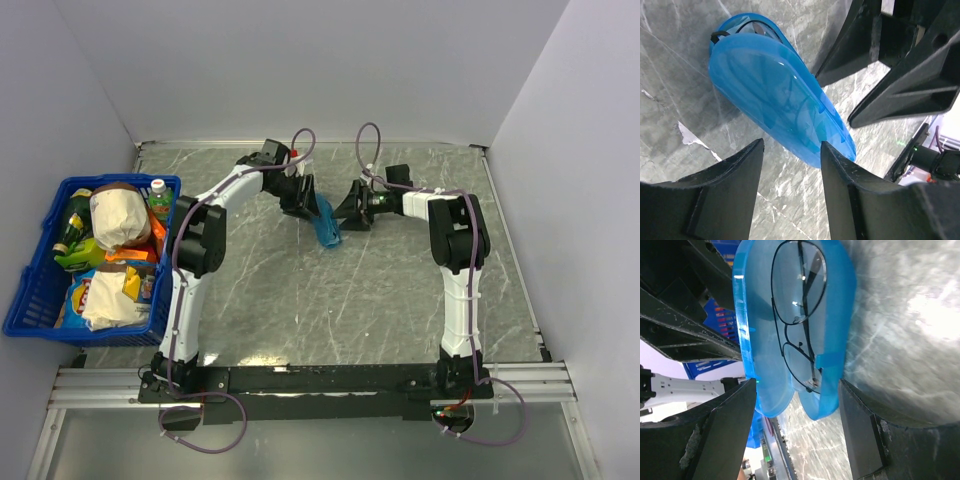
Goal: Organize the sunglasses
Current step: Close the case with sunglasses at the center of the board.
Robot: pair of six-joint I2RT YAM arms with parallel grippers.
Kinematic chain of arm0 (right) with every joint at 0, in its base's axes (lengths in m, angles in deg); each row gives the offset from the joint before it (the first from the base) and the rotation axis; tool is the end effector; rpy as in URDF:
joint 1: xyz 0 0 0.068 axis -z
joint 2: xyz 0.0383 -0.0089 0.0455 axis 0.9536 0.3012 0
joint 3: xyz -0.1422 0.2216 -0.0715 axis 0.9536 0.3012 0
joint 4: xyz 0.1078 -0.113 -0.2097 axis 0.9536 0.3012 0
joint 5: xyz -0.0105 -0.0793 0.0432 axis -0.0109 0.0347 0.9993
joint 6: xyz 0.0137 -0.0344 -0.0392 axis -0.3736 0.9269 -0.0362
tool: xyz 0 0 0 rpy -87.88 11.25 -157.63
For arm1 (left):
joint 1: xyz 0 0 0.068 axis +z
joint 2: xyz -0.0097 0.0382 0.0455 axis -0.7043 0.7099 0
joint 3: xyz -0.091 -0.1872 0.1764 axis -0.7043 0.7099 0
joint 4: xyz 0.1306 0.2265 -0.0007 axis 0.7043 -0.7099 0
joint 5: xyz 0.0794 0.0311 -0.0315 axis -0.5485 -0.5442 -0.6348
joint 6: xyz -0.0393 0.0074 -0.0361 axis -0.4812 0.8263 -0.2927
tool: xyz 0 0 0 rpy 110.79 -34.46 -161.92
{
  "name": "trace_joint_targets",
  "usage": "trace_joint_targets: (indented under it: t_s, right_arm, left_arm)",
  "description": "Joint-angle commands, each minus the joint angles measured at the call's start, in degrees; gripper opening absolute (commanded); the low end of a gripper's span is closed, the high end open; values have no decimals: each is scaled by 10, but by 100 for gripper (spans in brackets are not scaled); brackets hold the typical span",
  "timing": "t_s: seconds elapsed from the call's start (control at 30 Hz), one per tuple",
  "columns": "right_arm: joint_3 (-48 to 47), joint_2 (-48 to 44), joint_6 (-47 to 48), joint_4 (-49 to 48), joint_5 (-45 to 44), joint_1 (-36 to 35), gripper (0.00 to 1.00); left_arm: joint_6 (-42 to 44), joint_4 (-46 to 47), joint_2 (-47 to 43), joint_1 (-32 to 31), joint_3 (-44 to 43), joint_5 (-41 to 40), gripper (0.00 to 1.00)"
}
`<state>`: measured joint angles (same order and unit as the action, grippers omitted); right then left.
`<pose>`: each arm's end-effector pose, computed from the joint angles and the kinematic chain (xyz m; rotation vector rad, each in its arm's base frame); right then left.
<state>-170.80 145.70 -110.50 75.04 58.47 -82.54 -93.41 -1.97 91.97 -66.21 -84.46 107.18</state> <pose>0.4535 0.1125 0.1185 -0.0977 2.3991 1.6567 0.4606 -0.2050 0.1822 0.3894 2.6301 -1.1237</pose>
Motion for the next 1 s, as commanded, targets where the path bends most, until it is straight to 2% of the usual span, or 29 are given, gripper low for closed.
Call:
trace_joint_targets:
  t_s: [0.0, 0.6, 0.77, 0.97]
  right_arm:
    - [-17, -24, 0, -16, 19, -7, 73]
    - [-24, -18, -5, -19, 22, -14, 73]
    - [-30, -18, 12, 5, 0, -19, 60]
    - [-41, -12, 35, 39, -24, -25, 55]
  left_arm:
    - [12, -10, 4, -11, -28, -16, 55]
    - [17, -17, 21, -23, -28, -35, 55]
    - [17, -18, 25, -27, -29, -36, 56]
    - [19, -19, 28, -29, -28, -40, 56]
